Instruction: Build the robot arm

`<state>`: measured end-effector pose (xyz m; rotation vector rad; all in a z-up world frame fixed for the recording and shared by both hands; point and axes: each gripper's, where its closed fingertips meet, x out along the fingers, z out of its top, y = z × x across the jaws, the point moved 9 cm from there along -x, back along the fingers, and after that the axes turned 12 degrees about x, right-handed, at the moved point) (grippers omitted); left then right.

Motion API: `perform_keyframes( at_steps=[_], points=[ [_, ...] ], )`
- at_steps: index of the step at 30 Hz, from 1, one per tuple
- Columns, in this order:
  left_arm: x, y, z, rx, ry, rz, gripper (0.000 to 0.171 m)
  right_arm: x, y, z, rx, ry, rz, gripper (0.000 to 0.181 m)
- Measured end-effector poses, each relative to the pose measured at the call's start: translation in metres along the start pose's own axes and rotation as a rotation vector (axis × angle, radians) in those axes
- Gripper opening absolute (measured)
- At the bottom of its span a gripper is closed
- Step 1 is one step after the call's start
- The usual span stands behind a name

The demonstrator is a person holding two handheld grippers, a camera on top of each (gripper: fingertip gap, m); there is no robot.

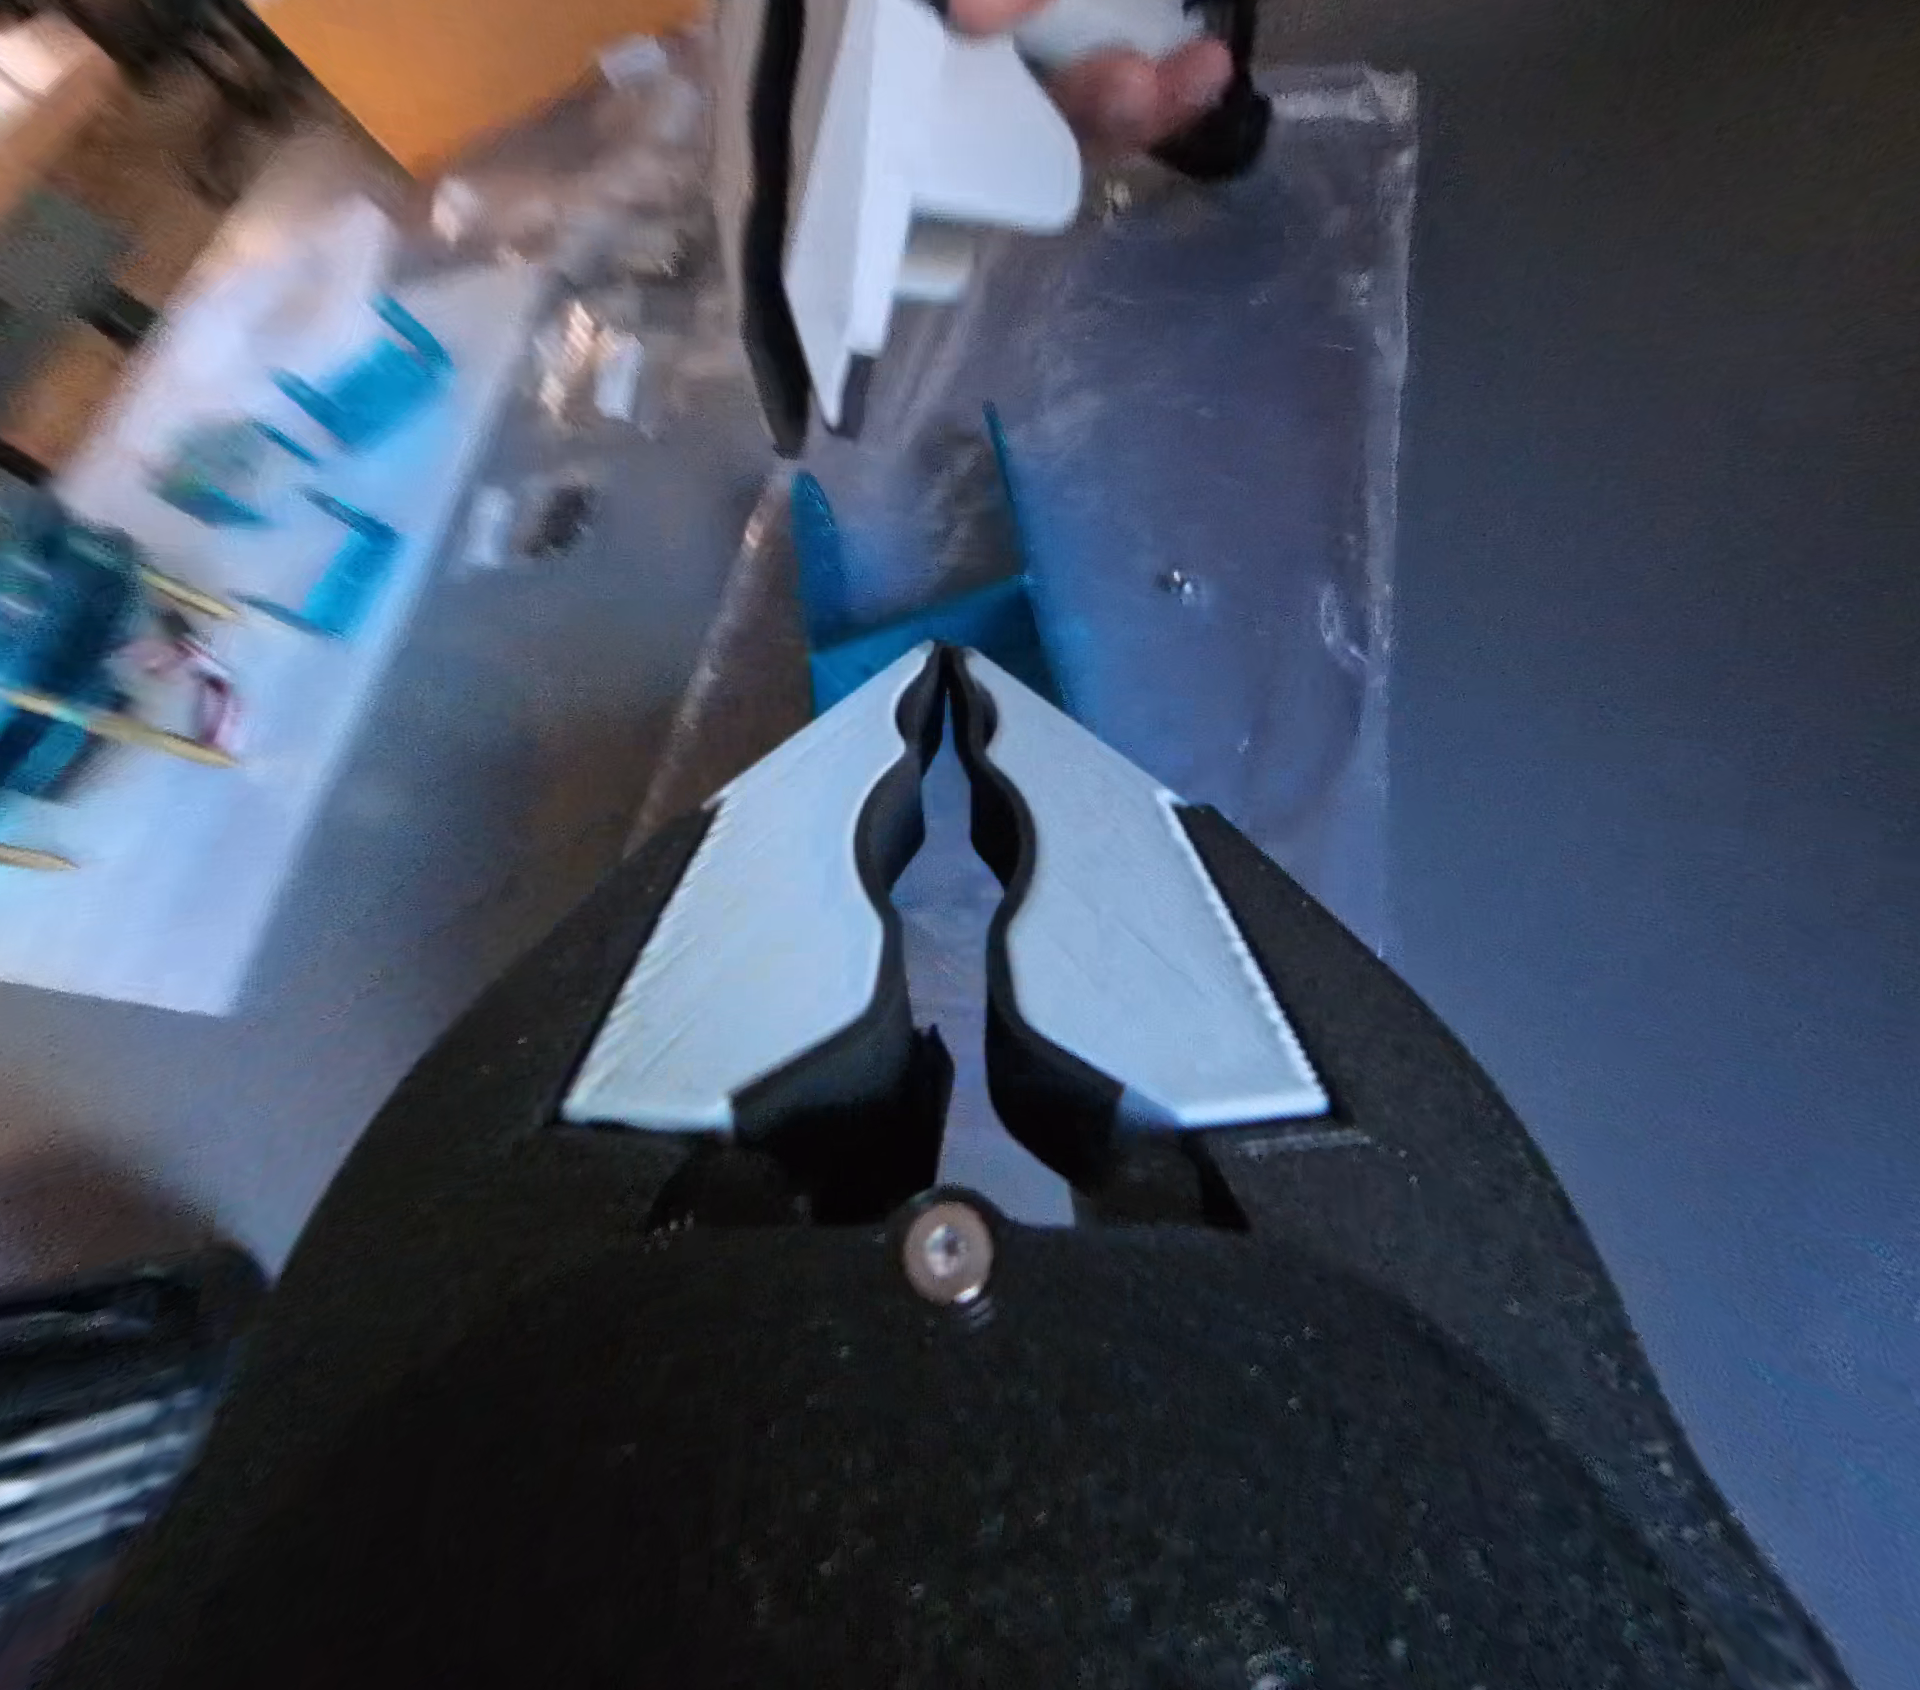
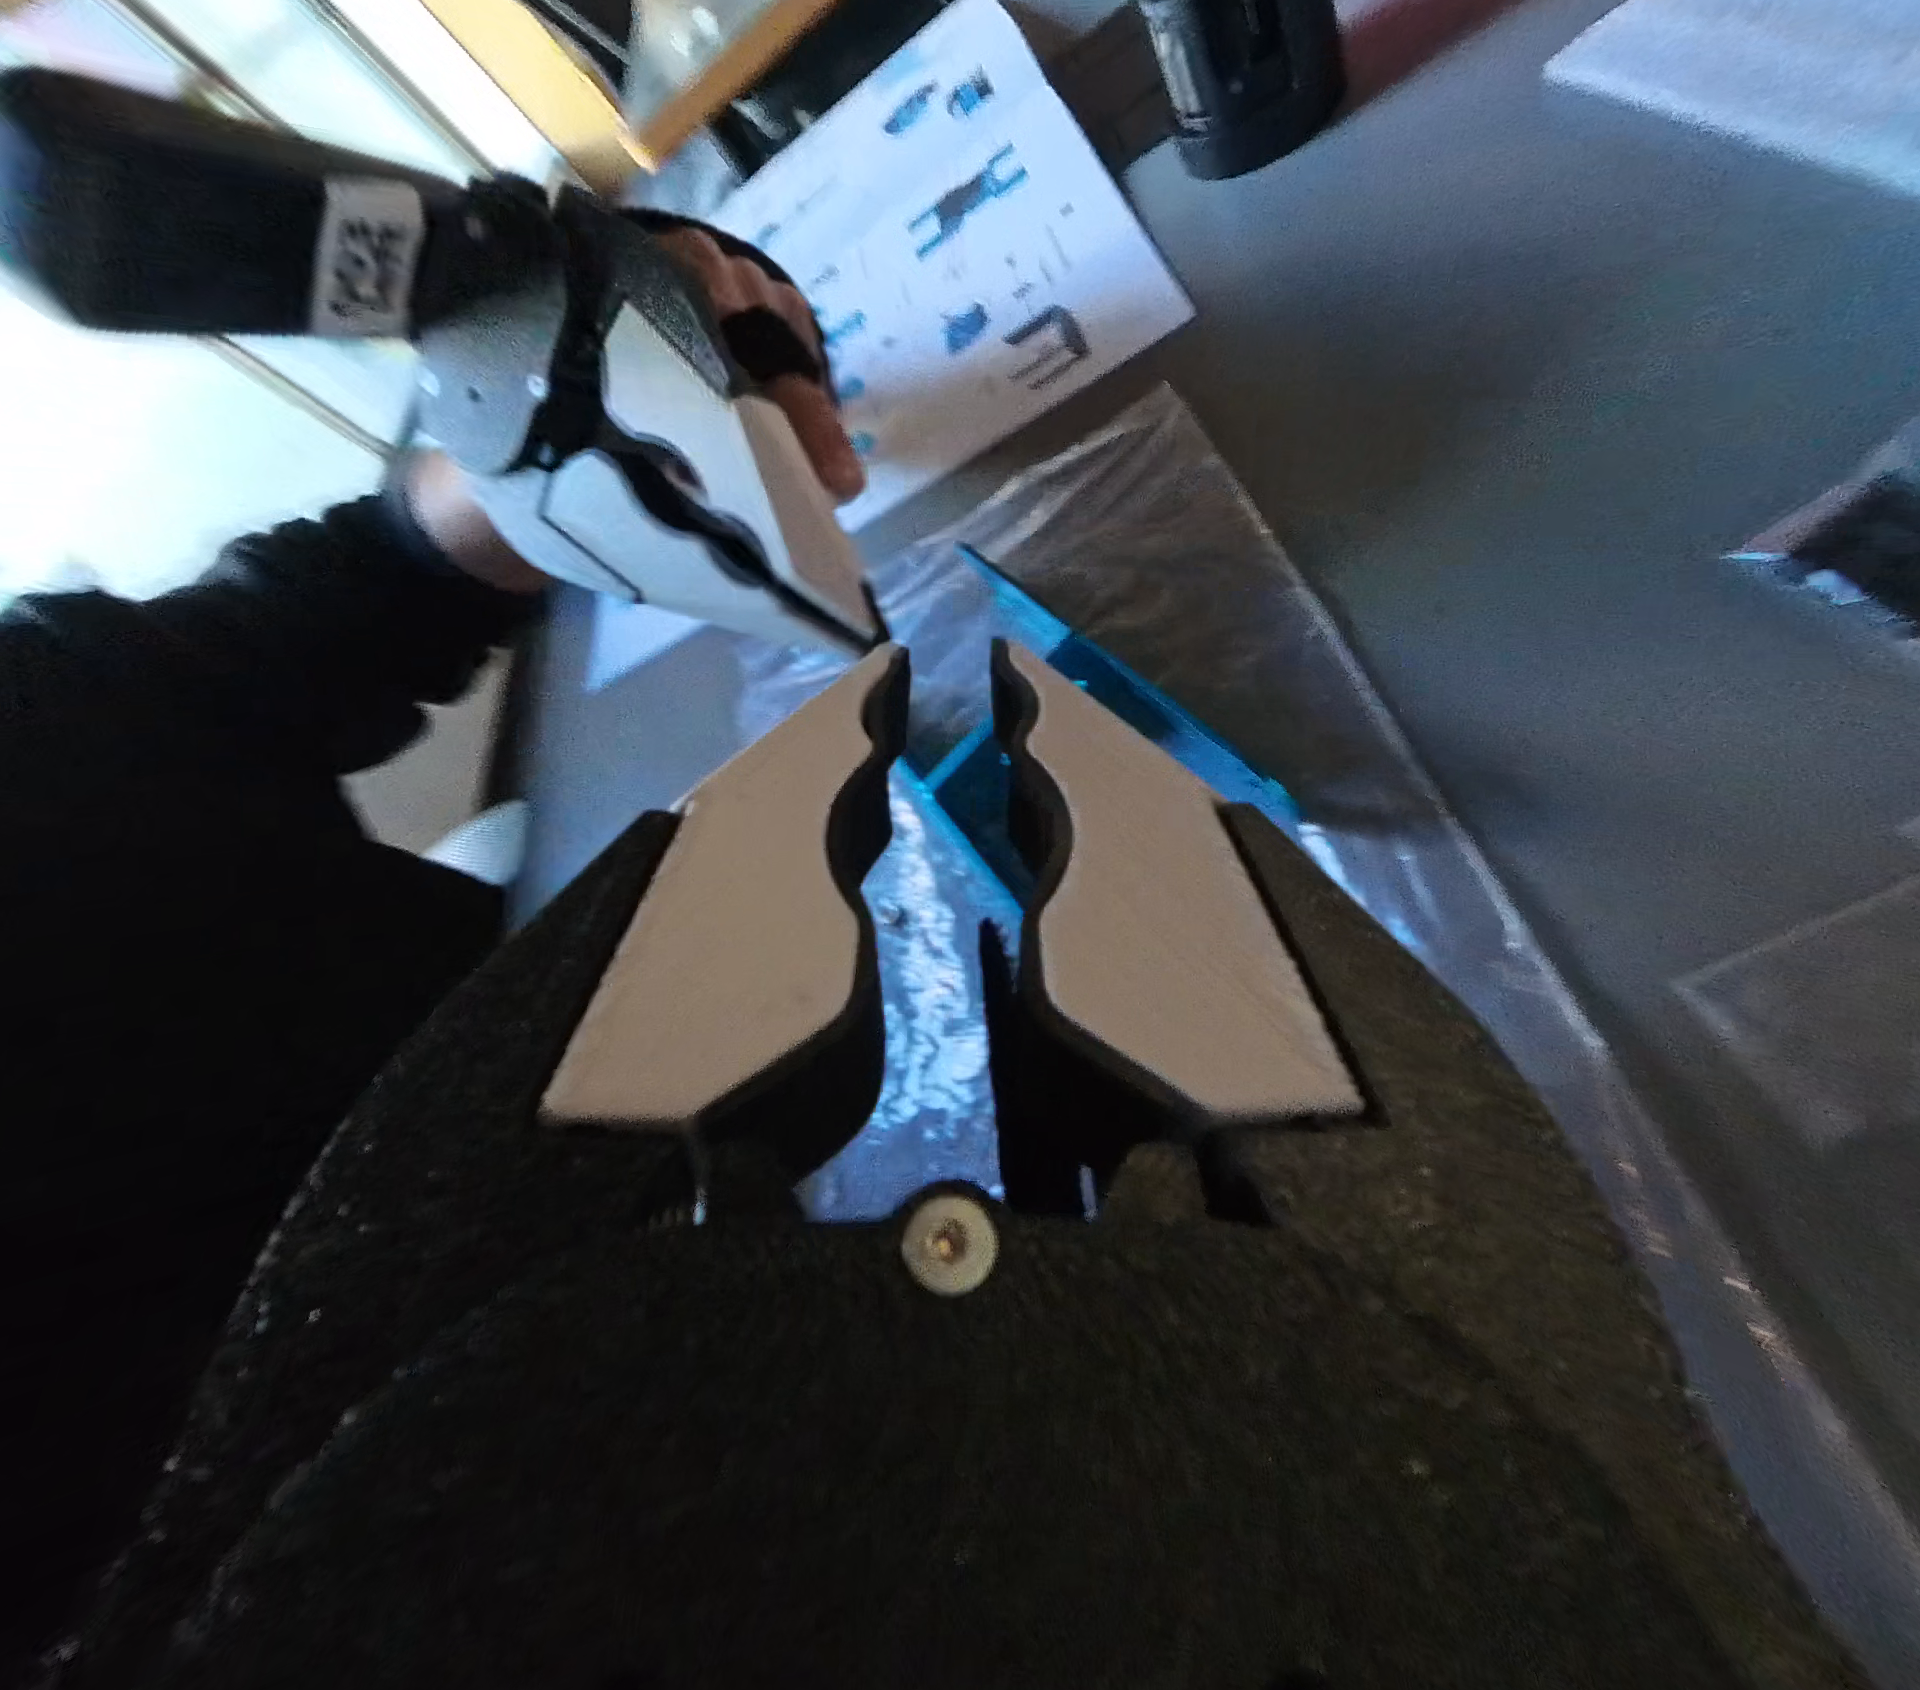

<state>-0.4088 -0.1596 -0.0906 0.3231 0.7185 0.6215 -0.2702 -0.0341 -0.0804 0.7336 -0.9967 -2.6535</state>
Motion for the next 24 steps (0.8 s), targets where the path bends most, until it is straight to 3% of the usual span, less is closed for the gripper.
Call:
perform_keyframes(
  at_steps=[2,5,18,24],
  points=[
    [0.008,0.0,-0.007,-0.035,0.036,-0.036,0.011,0.0,-0.001,0.0,-0.065,-0.01,-0.081,0.013],
    [0.017,0.002,-0.011,-0.01,0.096,-0.055,0.016,0.0,0.001,-0.001,-0.084,-0.014,-0.081,0.011],
    [0.04,0.011,0.001,0.108,0.282,-0.263,0.016,-0.016,0.005,-0.006,-0.029,-0.034,0.006,0.012],
    [0.048,0.014,0.006,0.121,0.323,-0.322,0.008,-0.016,0.012,-0.008,-0.03,-0.023,0.039,0.012]
  ],
)
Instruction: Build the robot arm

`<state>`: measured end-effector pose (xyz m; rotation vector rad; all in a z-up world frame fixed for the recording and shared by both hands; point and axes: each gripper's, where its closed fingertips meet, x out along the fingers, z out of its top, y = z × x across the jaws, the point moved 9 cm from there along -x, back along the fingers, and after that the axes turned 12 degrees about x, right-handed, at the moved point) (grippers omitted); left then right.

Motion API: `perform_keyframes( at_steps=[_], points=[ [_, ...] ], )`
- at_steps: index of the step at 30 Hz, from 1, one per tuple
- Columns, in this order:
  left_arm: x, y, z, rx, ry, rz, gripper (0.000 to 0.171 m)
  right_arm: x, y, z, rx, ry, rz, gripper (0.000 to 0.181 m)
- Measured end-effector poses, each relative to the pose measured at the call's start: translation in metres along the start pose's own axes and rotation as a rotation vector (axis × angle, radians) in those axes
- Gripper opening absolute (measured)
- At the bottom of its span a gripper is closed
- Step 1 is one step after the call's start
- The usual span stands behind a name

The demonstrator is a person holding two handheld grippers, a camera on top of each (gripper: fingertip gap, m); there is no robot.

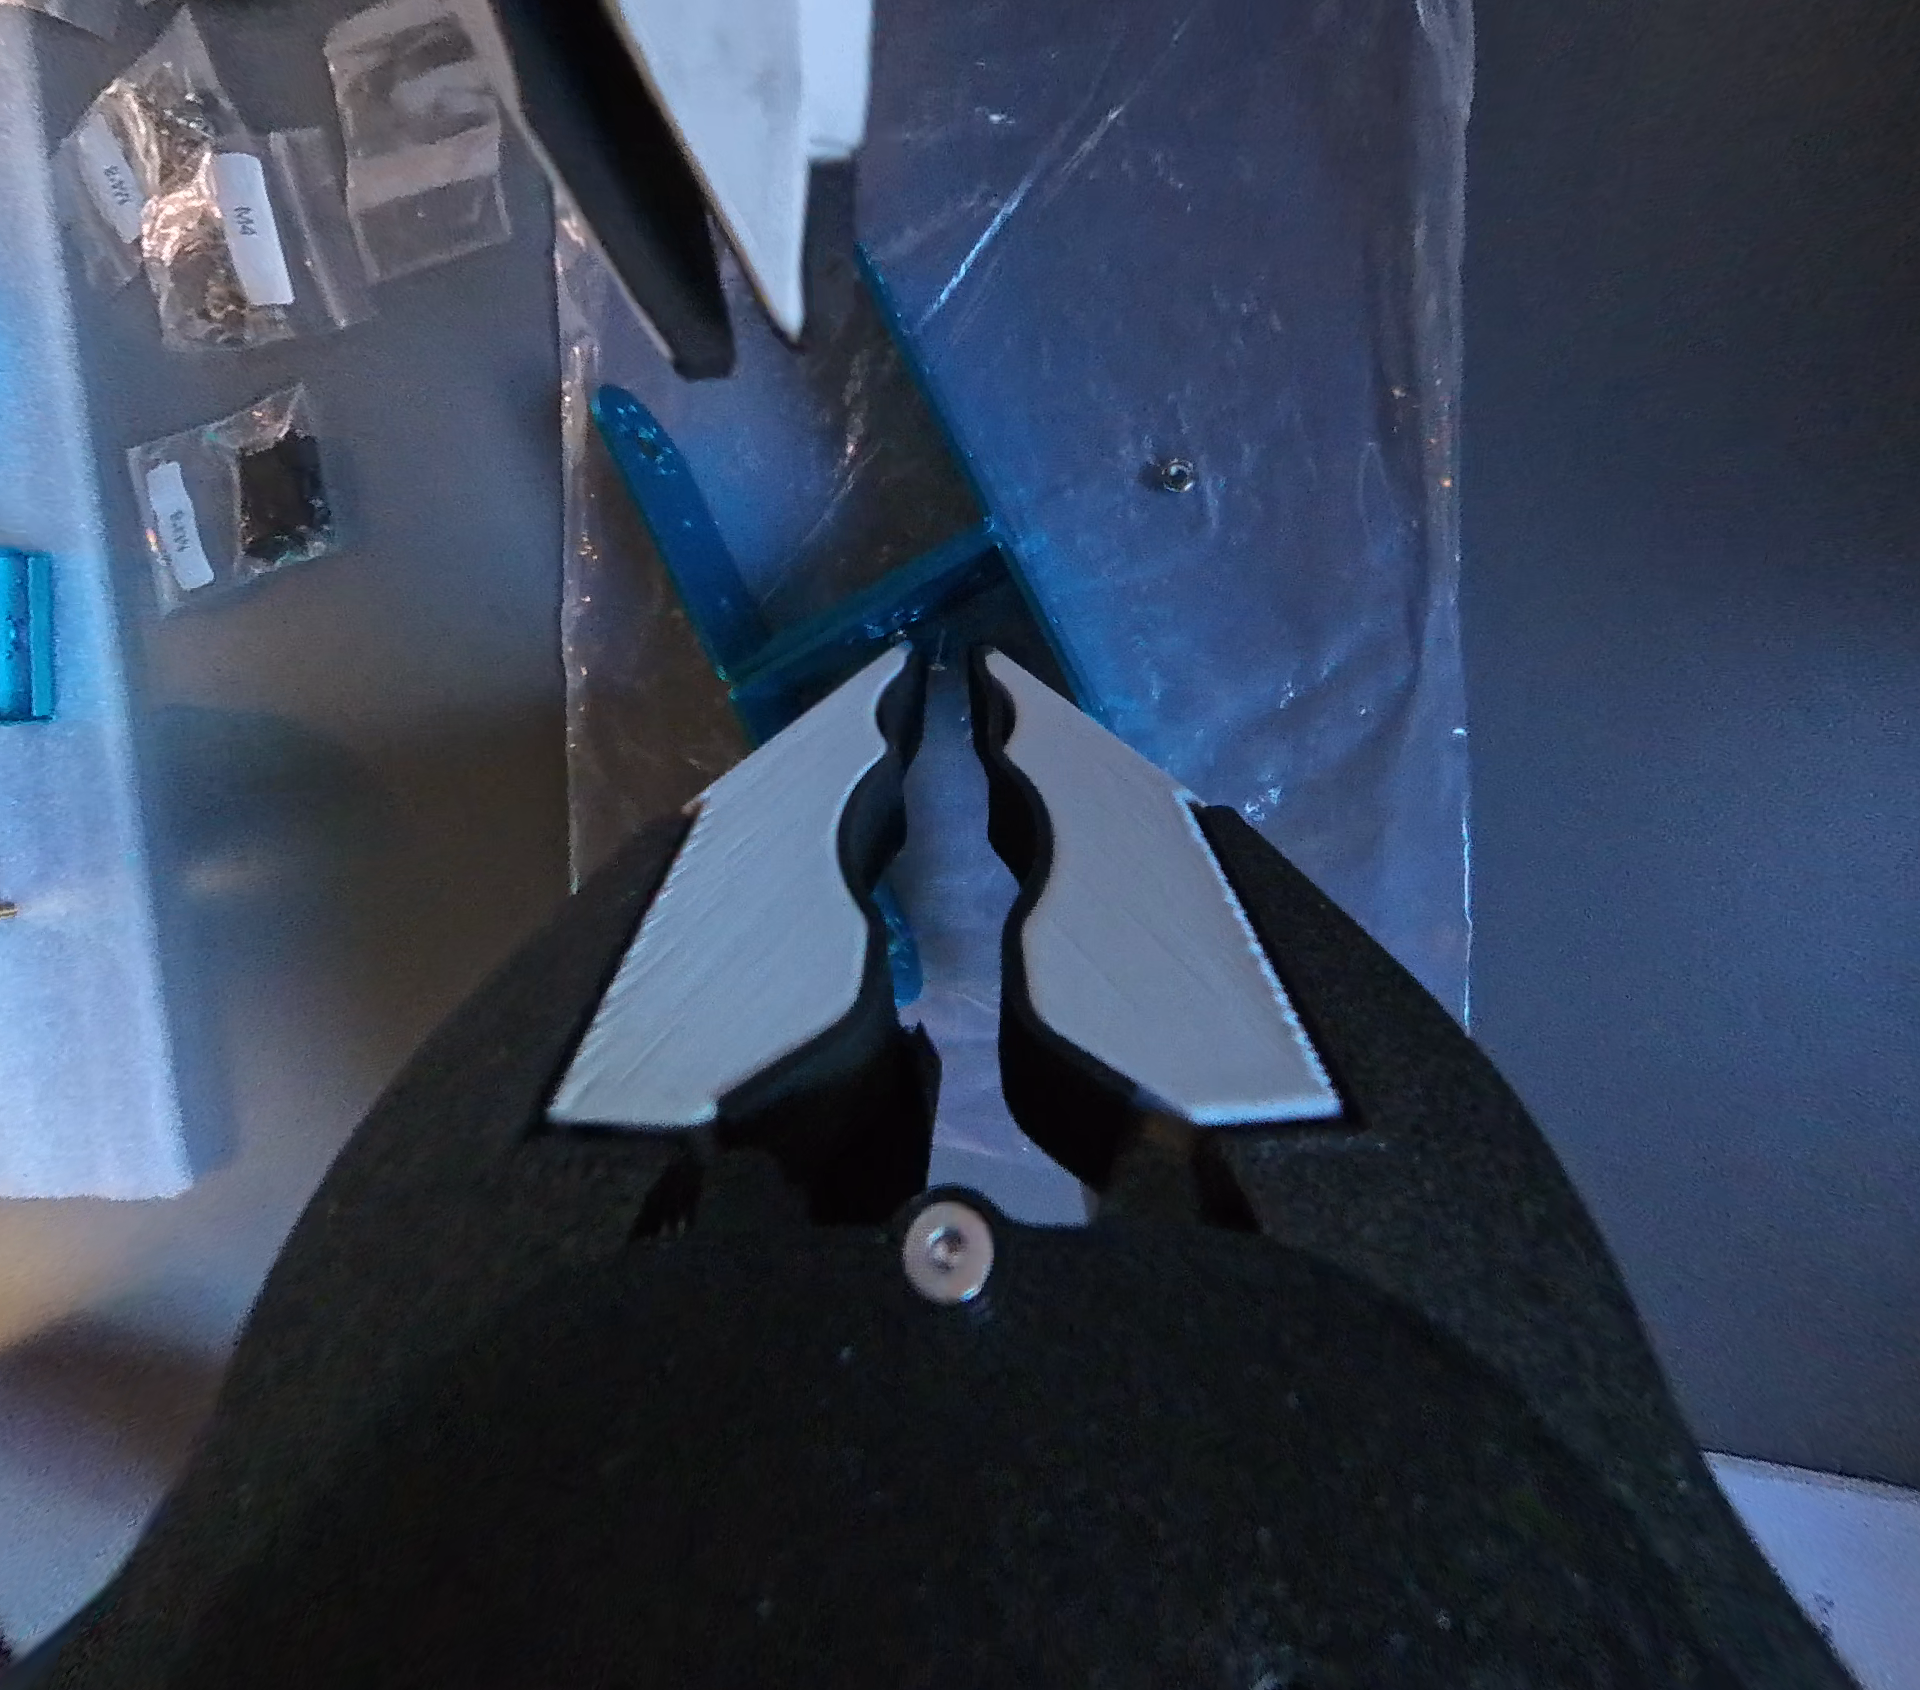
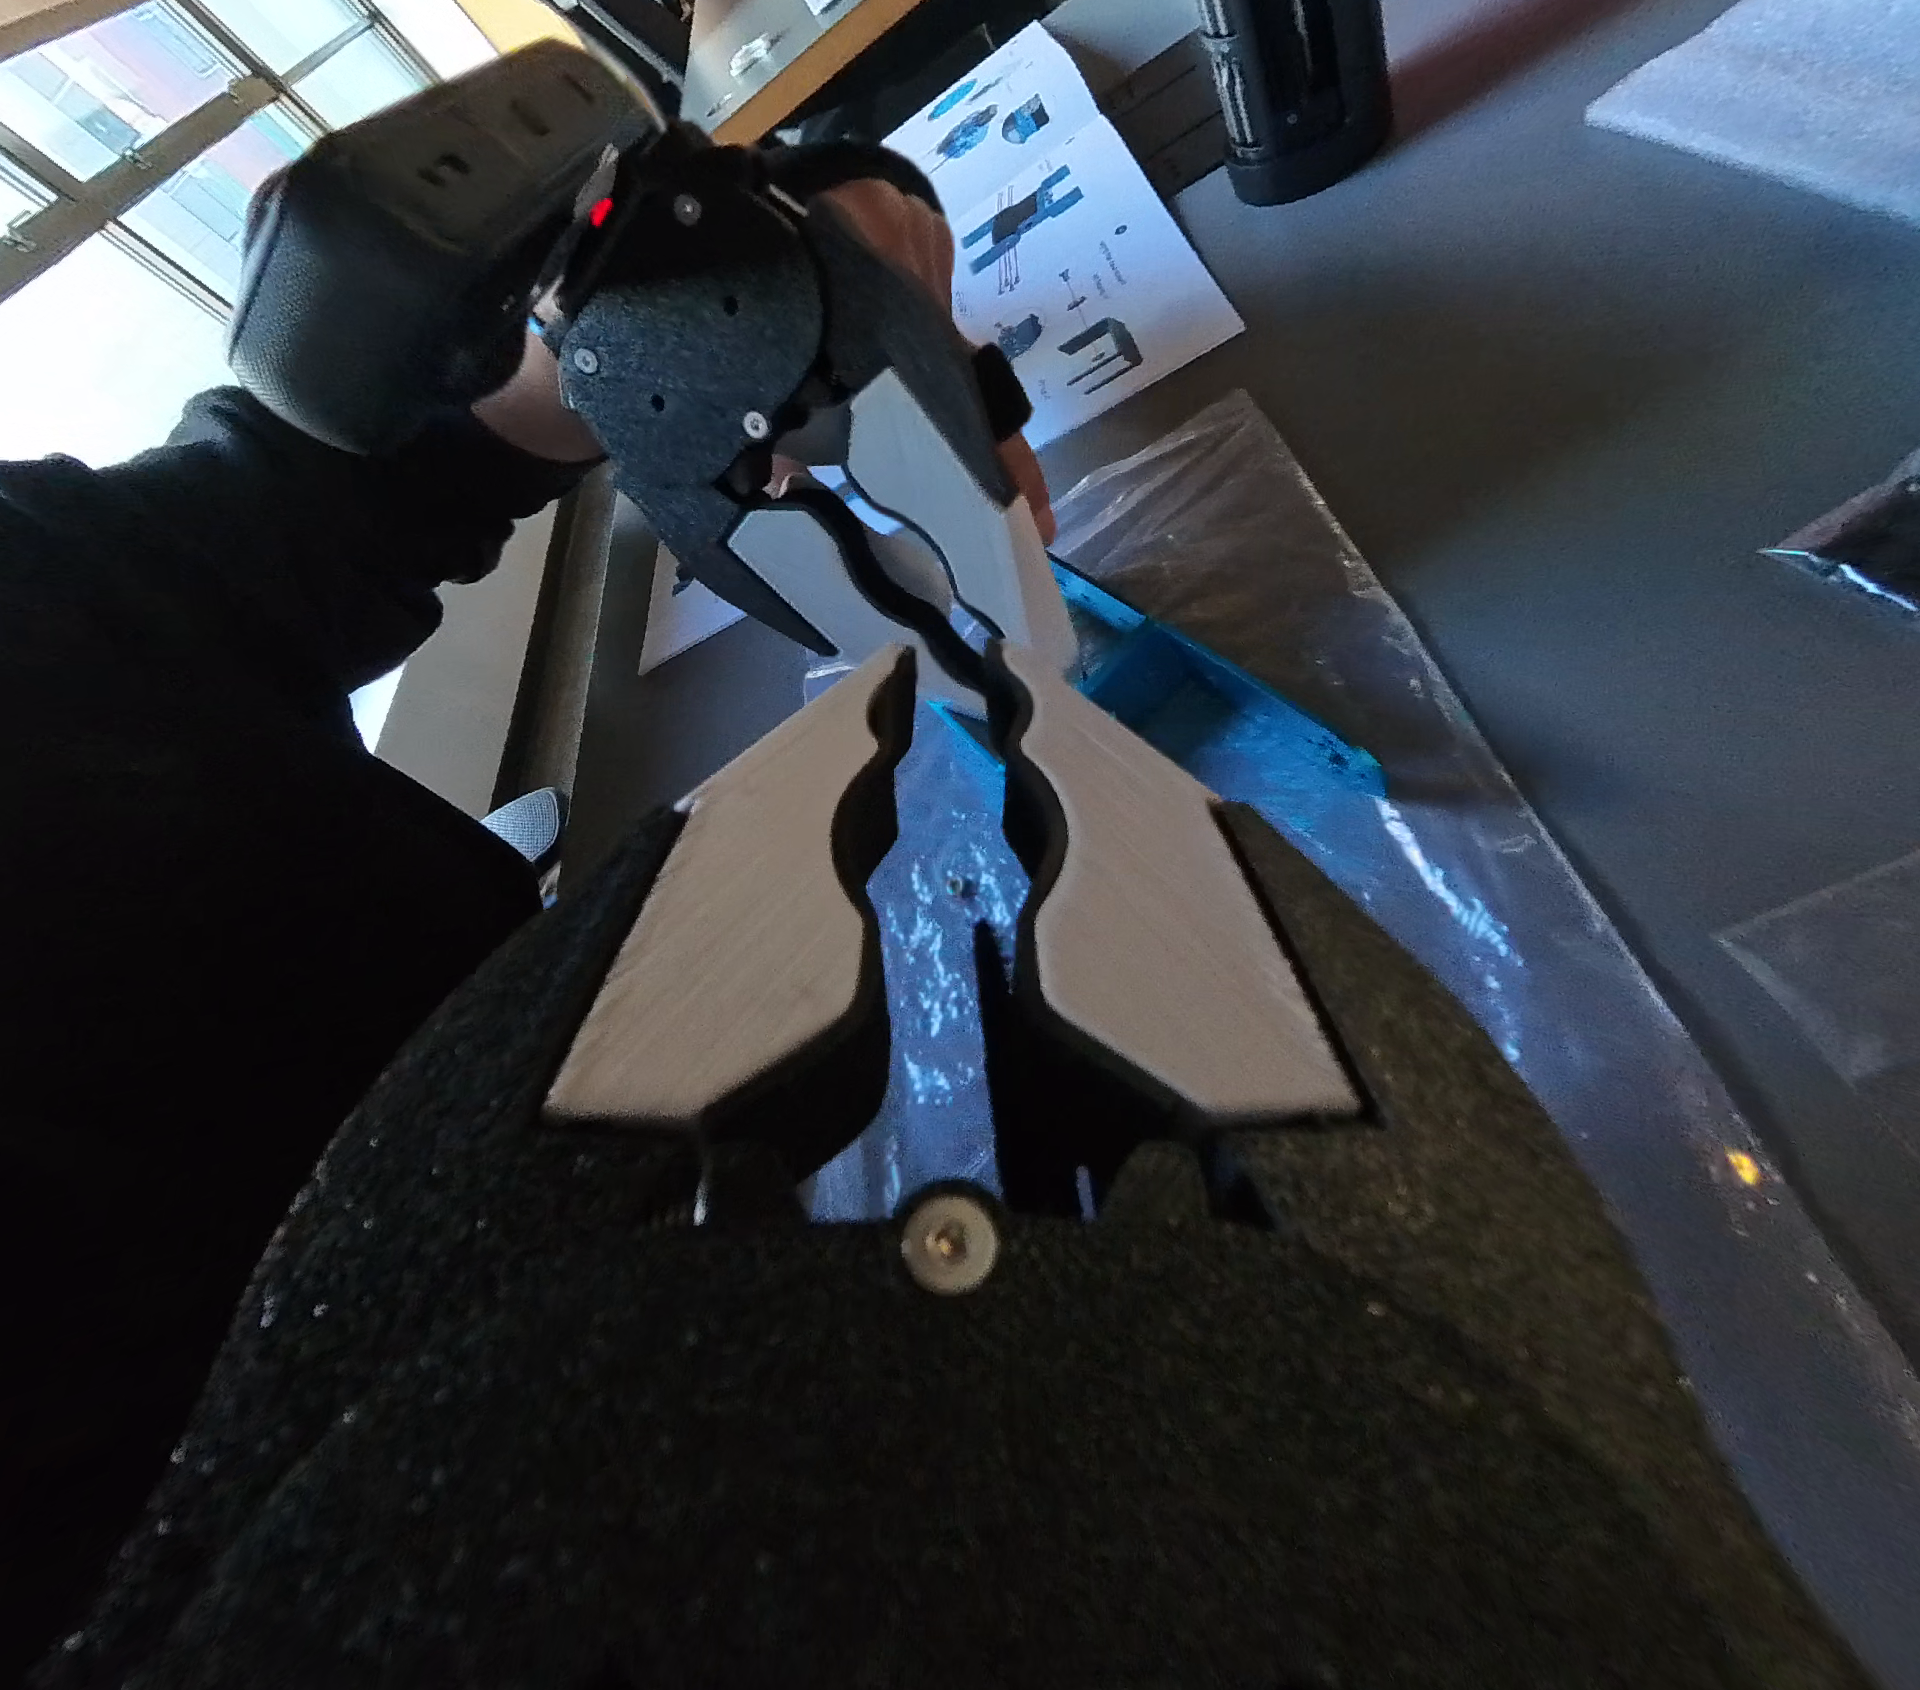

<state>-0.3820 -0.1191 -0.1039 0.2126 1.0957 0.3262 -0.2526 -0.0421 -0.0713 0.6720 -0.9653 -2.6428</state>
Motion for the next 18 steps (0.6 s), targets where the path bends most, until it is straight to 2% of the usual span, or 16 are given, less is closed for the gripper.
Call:
perform_keyframes(
  at_steps=[8,14,18],
  points=[
    [0.004,0.011,0.001,-0.051,-0.018,-0.115,0.004,-0.001,-0.005,-0.001,0.038,-0.003,0.028,0.012],
    [-0.002,0.002,-0.003,-0.005,-0.024,-0.023,0.003,-0.005,-0.005,0.0,0.039,-0.023,0.033,0.01],
    [-0.023,0.006,-0.012,-0.122,-0.19,0.082,0.003,-0.004,-0.003,-0.001,-0.029,-0.029,0.017,0.011]
  ],
)
